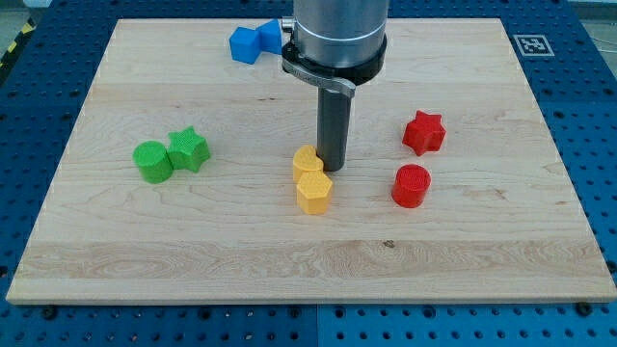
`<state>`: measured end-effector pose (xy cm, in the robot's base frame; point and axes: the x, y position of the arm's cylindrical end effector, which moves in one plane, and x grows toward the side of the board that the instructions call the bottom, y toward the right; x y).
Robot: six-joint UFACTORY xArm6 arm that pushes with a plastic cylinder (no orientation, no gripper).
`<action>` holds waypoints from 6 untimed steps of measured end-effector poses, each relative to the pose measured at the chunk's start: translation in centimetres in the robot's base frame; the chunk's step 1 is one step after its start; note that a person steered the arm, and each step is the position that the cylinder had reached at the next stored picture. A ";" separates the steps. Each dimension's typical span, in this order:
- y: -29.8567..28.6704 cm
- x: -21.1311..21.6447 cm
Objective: Place your arm above the red star
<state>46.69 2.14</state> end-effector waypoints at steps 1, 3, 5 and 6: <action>1.3 -2.9; 5.9 -9.6; 9.8 -11.7; 12.0 -11.3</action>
